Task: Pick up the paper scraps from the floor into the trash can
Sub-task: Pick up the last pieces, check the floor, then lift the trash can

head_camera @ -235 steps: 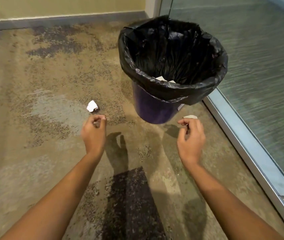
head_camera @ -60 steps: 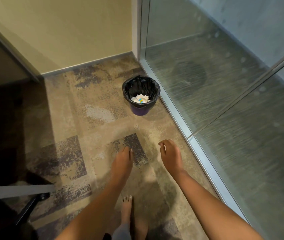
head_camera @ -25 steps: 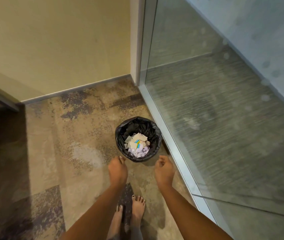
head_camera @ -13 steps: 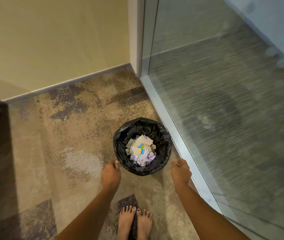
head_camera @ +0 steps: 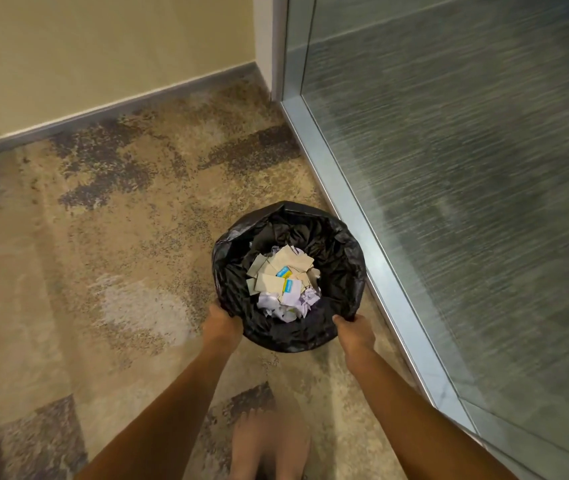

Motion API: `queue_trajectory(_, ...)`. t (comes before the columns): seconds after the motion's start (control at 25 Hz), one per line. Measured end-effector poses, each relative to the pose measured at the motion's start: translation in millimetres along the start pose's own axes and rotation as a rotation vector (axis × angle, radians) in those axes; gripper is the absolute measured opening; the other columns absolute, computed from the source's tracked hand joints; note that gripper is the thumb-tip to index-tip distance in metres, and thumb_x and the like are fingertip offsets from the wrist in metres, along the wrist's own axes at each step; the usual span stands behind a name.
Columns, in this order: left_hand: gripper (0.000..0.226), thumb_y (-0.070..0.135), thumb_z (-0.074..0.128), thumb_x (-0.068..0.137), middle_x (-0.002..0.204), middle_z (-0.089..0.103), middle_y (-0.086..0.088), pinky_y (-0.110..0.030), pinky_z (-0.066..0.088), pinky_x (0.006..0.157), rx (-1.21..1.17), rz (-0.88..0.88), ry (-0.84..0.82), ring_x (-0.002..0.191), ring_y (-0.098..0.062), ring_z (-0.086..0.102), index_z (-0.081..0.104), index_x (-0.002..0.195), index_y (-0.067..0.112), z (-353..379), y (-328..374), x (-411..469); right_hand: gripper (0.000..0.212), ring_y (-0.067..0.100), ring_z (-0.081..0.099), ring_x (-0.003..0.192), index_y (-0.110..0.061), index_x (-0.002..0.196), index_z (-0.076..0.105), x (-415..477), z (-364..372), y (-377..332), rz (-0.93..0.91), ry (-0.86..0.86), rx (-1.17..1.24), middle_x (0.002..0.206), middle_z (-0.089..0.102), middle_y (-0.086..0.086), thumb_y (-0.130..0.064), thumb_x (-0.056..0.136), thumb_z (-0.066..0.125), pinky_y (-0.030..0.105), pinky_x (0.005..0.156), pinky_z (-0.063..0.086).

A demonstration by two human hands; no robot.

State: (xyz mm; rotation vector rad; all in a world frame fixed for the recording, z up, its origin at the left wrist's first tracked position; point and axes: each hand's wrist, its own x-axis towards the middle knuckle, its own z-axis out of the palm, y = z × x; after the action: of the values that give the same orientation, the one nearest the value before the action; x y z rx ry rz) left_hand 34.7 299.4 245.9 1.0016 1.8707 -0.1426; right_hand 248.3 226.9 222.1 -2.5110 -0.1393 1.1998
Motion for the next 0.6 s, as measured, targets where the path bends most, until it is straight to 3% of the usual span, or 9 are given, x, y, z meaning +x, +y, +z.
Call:
queue_trajectory(0.12, 0.043, 0.017, 0.055, 0.091, 0.119, 0.054, -0.023, -0.047, 0.048, 0.089, -0.105, -0.1, -0.008, 0.106, -0.04, 0.056, 0.038, 0.127, 0.002, 4.5, -0.6, 14.6, 0.028, 0.038, 0.061, 0.102, -0.005, 0.109, 0.057, 8.3, 8.1, 8.4, 0.002, 0.016, -0.034, 0.111, 0.064, 0.022, -0.019, 0.086, 0.065, 0.042, 0.089, 0.05)
queue_trajectory(0.2, 0.019, 0.004, 0.059, 0.088, 0.106, 0.055, -0.02, -0.047, 0.048, 0.091, -0.293, -0.141, -0.027, 0.098, -0.035, 0.056, 0.048, 0.104, 0.002, 4.1, -1.8, 19.1, 0.014, 0.035, 0.062, 0.091, -0.016, 0.091, 0.051, 12.4, 10.6, 15.6, 0.033, -0.022, 0.086, 0.105, 0.064, 0.021, -0.013, 0.087, 0.064, 0.048, 0.079, 0.055)
queue_trajectory(0.24, 0.013, -0.005, 0.058, 0.085, 0.093, 0.053, -0.014, -0.046, 0.045, 0.087, -0.365, -0.147, -0.048, 0.09, -0.03, 0.054, 0.049, 0.086, 0.005, 2.9, -2.8, 19.1, 0.018, 0.031, 0.061, 0.084, -0.018, 0.085, 0.047, 12.7, 10.1, 16.8, 0.056, -0.049, 0.183, 0.098, 0.063, 0.018, -0.008, 0.088, 0.061, 0.044, 0.068, 0.056)
queue_trajectory(0.28, 0.024, -0.012, 0.057, 0.082, 0.085, 0.049, -0.009, -0.042, 0.043, 0.082, -0.425, -0.148, -0.063, 0.084, -0.026, 0.05, 0.046, 0.075, 0.008, 0.7, -4.7, 19.9, 0.02, 0.026, 0.058, 0.076, -0.017, 0.084, 0.044, 10.9, 8.3, 16.0, 0.063, -0.068, 0.279, 0.091, 0.06, 0.013, -0.003, 0.09, 0.057, 0.035, 0.057, 0.055)
queue_trajectory(0.36, 0.027, -0.017, 0.057, 0.08, 0.087, 0.046, -0.006, -0.038, 0.041, 0.074, -0.507, -0.135, -0.092, 0.081, -0.024, 0.048, 0.045, 0.081, 0.008, -3.8, -8.0, 15.7, 0.022, 0.019, 0.053, 0.069, -0.014, 0.085, 0.042, 3.6, 3.4, 13.5, 0.06, -0.072, 0.362, 0.083, 0.054, 0.007, 0.005, 0.091, 0.052, 0.024, 0.046, 0.049)
queue_trajectory(0.44, 0.033, -0.016, 0.054, 0.082, 0.099, 0.044, -0.006, -0.036, 0.042, 0.068, -0.591, -0.118, -0.129, 0.079, -0.021, 0.048, 0.039, 0.101, 0.007, -8.6, -11.1, 0.6, 0.028, 0.023, 0.054, 0.072, -0.018, 0.08, 0.041, -3.9, 0.1, 16.9, 0.049, -0.086, 0.384, 0.089, 0.055, 0.013, 0.006, 0.09, 0.051, 0.029, 0.057, 0.052)
queue_trajectory(0.52, 0.039, -0.016, 0.052, 0.085, 0.108, 0.043, -0.005, -0.043, 0.046, 0.078, -0.665, -0.095, -0.168, 0.095, -0.025, 0.05, 0.034, 0.11, 0.009, -16.5, -14.3, -17.5, 0.03, 0.027, 0.057, 0.084, -0.021, 0.079, 0.042, -19.0, -6.3, 19.9, 0.036, -0.116, 0.396, 0.097, 0.058, 0.018, 0.004, 0.09, 0.053, 0.046, 0.075, 0.053)
queue_trajectory(0.6, 0.04, -0.014, 0.053, 0.086, 0.117, 0.04, -0.004, -0.046, 0.046, 0.09, -0.687, -0.069, -0.167, 0.109, -0.029, 0.046, 0.034, 0.113, 0.009, -24.8, -15.8, -32.7, 0.028, 0.029, 0.059, 0.089, -0.023, 0.081, 0.043, -33.6, -13.7, 19.1, 0.021, -0.137, 0.41, 0.099, 0.06, 0.014, 0.001, 0.09, 0.054, 0.055, 0.085, 0.052)
